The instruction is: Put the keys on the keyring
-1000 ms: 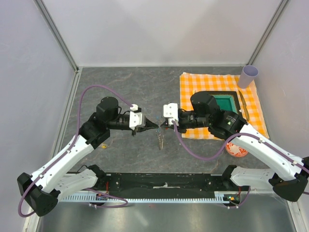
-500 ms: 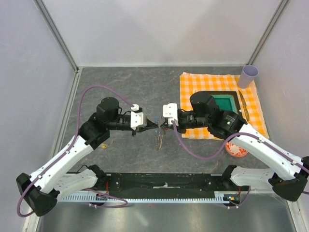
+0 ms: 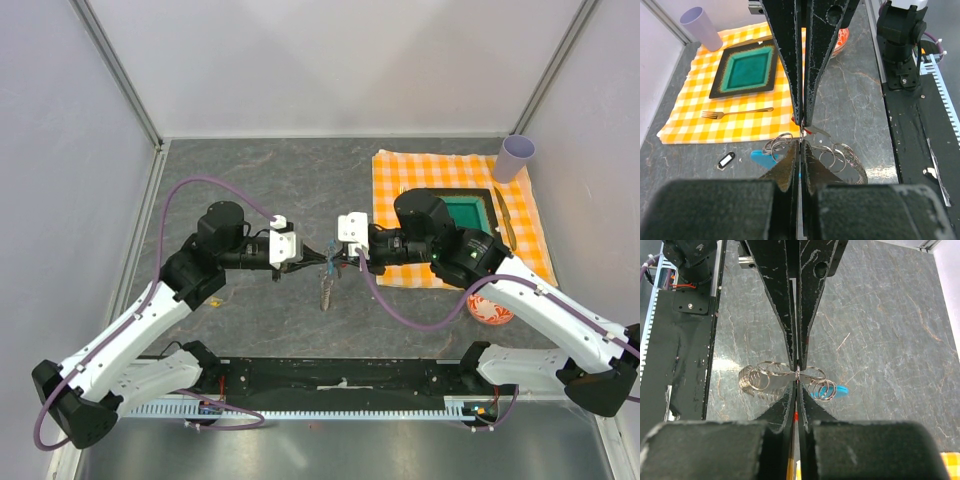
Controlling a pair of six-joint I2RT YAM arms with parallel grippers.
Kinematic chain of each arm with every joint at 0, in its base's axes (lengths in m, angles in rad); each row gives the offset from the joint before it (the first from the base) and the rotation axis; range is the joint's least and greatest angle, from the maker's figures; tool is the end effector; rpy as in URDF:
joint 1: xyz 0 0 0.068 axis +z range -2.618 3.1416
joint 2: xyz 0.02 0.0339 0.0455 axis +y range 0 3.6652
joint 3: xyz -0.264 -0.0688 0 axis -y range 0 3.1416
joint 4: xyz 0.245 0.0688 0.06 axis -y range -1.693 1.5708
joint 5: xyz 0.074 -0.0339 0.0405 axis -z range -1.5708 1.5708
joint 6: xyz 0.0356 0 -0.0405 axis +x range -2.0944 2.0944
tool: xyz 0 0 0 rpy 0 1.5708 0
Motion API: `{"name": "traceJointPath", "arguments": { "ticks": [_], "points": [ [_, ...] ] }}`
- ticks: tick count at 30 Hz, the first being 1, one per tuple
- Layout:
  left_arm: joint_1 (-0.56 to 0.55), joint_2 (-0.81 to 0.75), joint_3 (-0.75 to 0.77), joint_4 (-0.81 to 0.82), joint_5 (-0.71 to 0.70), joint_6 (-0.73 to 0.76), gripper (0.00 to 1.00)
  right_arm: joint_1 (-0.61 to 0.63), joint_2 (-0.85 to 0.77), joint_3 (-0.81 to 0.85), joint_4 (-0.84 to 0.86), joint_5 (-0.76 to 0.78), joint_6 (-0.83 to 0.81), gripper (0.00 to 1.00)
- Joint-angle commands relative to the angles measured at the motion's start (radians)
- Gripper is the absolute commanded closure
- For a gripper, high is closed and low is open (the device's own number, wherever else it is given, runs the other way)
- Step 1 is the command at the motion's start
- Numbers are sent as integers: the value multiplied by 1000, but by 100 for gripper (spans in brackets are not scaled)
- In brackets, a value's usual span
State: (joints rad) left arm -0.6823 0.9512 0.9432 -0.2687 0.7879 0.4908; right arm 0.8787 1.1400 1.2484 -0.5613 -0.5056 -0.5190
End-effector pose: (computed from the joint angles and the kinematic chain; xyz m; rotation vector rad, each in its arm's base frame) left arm 0.1451 -0.1504 0.3594 1.4367 1.1617 -0.8567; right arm 0.1408 0.1968 0.3935 -1.5449 1.3326 0.7372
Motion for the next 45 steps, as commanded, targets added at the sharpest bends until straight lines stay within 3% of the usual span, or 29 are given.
{"name": "traceJointPath", "arguments": {
  "ticks": [1,6,13,21,31,37,42,45],
  "points": [
    [-6,-28,9,77,-21,17,98,6,-28,25,89,-17,19,91],
    [-6,-34,6,83,-47,11,98,6,-34,19,90,-4,28,73],
    [-6,-38,-1,94,-79,8,98,6,-72,-6,89,59,47,63],
    [-6,-49,-6,103,-55,3,98,0,-88,-55,92,110,56,71],
    [-5,-51,-4,106,-30,2,98,-7,-43,-53,141,82,53,71],
    [-6,-55,-6,106,-27,3,98,-15,-33,-56,141,72,53,76],
    [-6,-57,-4,106,-29,2,98,-20,-36,-63,141,73,54,83],
    [-6,-52,-4,106,-26,3,98,-20,-36,-63,141,67,51,98]
  ]
}}
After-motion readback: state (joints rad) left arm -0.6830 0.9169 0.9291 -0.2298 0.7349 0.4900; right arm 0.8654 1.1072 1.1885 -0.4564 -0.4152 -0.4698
